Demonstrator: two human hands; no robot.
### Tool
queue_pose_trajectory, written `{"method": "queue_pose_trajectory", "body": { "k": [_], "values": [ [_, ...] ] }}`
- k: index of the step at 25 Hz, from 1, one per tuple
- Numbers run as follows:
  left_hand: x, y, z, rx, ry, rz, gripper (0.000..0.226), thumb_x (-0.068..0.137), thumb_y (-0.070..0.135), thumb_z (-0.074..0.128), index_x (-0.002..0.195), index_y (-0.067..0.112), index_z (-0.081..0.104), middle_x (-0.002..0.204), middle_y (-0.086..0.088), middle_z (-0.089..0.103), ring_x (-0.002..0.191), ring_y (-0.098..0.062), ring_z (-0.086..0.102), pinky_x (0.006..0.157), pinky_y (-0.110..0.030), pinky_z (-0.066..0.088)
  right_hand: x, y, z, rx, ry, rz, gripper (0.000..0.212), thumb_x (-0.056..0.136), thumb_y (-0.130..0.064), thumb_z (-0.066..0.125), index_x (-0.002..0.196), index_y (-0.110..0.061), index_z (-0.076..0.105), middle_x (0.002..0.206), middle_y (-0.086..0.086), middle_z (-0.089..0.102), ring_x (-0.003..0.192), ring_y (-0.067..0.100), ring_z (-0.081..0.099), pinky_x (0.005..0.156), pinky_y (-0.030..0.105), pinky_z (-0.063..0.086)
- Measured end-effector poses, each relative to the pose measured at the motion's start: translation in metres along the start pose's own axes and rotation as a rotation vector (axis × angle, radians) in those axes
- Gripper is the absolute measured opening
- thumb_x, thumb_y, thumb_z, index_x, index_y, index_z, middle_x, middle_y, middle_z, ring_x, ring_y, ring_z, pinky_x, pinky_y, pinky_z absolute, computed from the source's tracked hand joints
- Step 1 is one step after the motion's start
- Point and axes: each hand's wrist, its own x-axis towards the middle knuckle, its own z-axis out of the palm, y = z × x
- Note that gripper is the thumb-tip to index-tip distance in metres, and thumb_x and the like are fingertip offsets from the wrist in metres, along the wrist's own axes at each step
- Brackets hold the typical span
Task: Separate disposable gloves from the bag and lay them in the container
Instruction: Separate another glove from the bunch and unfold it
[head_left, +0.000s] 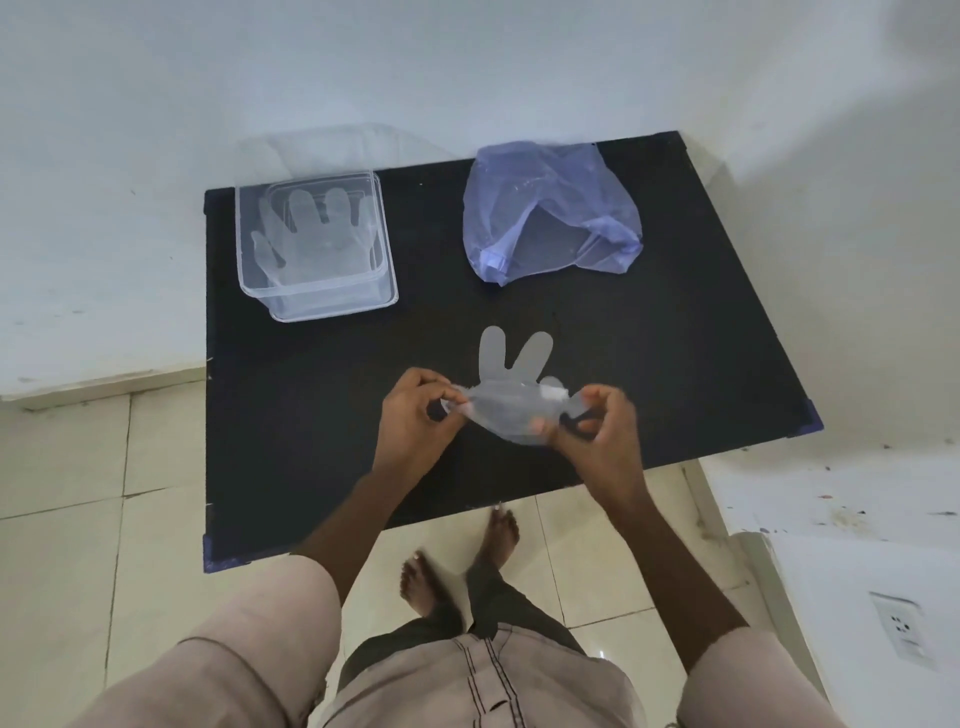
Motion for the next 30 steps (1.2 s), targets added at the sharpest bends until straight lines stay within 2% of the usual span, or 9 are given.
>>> {"method": "queue_pose_trajectory", "body": {
  "k": [3,9,13,15,17,19,22,24,30],
  "values": [
    [0.017,0.018,-0.017,-0.021,-0.017,-0.016,0.007,0.075,0.013,0.082,0.080,0.013,0.078,0.099,0.000,0.065,0.089,-0.011,0.062,0.080,-0.023,0.053,0.006,0.007,-0.004,-0.471,-0.050,-0.400,0.107,0.056,-0.059,0.083,0.144,-0.023,0.033,0.150,0.004,0.031,0.133,0.016,0.035,0.102,0.030,0.035],
    [0.039,0.056,-0.050,-0.192,-0.041,-0.148,0.003,0.078,0.006,0.075,0.077,0.008,0.074,0.085,-0.006,0.072,0.074,-0.026,0.072,0.064,-0.046,0.062,0.015,-0.032,0.011,-0.538,0.038,-0.657,0.052,0.074,-0.043,0.076,0.119,-0.020,0.062,0.122,0.003,0.060,0.109,0.015,0.056,0.085,0.041,0.057],
    [0.052,0.074,-0.075,-0.268,0.002,-0.197,0.003,0.079,0.006,0.072,0.076,0.005,0.073,0.077,-0.009,0.073,0.071,-0.028,0.072,0.064,-0.044,0.063,-0.002,-0.057,0.011,-0.393,-0.211,-0.637,0.098,0.060,-0.066,0.076,0.140,-0.022,0.041,0.142,0.001,0.041,0.124,0.017,0.047,0.091,0.042,0.054],
    [0.057,0.081,-0.085,-0.293,0.020,-0.247,0.005,0.079,0.009,0.073,0.076,0.005,0.073,0.080,-0.009,0.072,0.070,-0.025,0.072,0.063,-0.040,0.064,-0.014,-0.062,0.023,-0.520,-0.147,-0.610,0.113,0.055,-0.072,0.075,0.146,-0.023,0.031,0.150,0.002,0.031,0.132,0.019,0.041,0.095,0.039,0.051],
    [0.060,0.088,-0.093,-0.317,0.014,-0.268,0.008,0.079,0.011,0.074,0.077,0.003,0.073,0.081,-0.009,0.072,0.070,-0.023,0.072,0.059,-0.035,0.063,-0.020,-0.068,0.041,-0.522,0.040,-0.590,0.094,0.066,-0.060,0.076,0.142,-0.020,0.039,0.147,0.005,0.037,0.128,0.017,0.045,0.093,0.037,0.050],
    [0.062,0.092,-0.103,-0.331,-0.013,-0.260,0.009,0.078,0.009,0.074,0.077,0.001,0.072,0.077,-0.008,0.070,0.065,-0.016,0.070,0.055,-0.030,0.062,-0.017,-0.085,0.053,-0.352,0.217,-0.574,0.052,0.082,-0.037,0.072,0.126,-0.014,0.059,0.131,0.009,0.055,0.114,0.019,0.057,0.089,0.036,0.054],
    [0.068,0.091,-0.128,-0.413,-0.051,-0.221,0.009,0.077,0.004,0.073,0.073,-0.003,0.069,0.070,-0.005,0.066,0.057,-0.008,0.066,0.054,-0.028,0.059,-0.009,-0.131,0.045,-0.030,0.219,-0.492,0.006,0.089,-0.019,0.064,0.089,-0.014,0.069,0.084,0.002,0.067,0.076,0.015,0.064,0.067,0.027,0.051],
    [0.073,0.089,-0.149,-0.486,-0.103,-0.188,0.008,0.077,0.002,0.072,0.072,0.000,0.067,0.077,-0.011,0.065,0.070,-0.017,0.064,0.057,-0.030,0.059,-0.006,-0.166,0.031,0.056,0.075,-0.451,0.008,0.090,-0.015,0.063,0.085,-0.015,0.068,0.073,-0.001,0.063,0.064,0.011,0.058,0.057,0.022,0.049],
    [0.079,0.096,-0.191,-0.665,-0.267,-0.055,0.018,0.084,0.001,0.066,0.071,0.013,0.060,0.094,-0.014,0.072,0.099,-0.026,0.068,0.056,-0.029,0.056,-0.016,-0.241,0.011,0.189,-0.195,-0.382,0.006,0.089,-0.016,0.063,0.085,-0.013,0.068,0.082,0.002,0.072,0.079,0.012,0.069,0.047,0.020,0.045]
  ]
}}
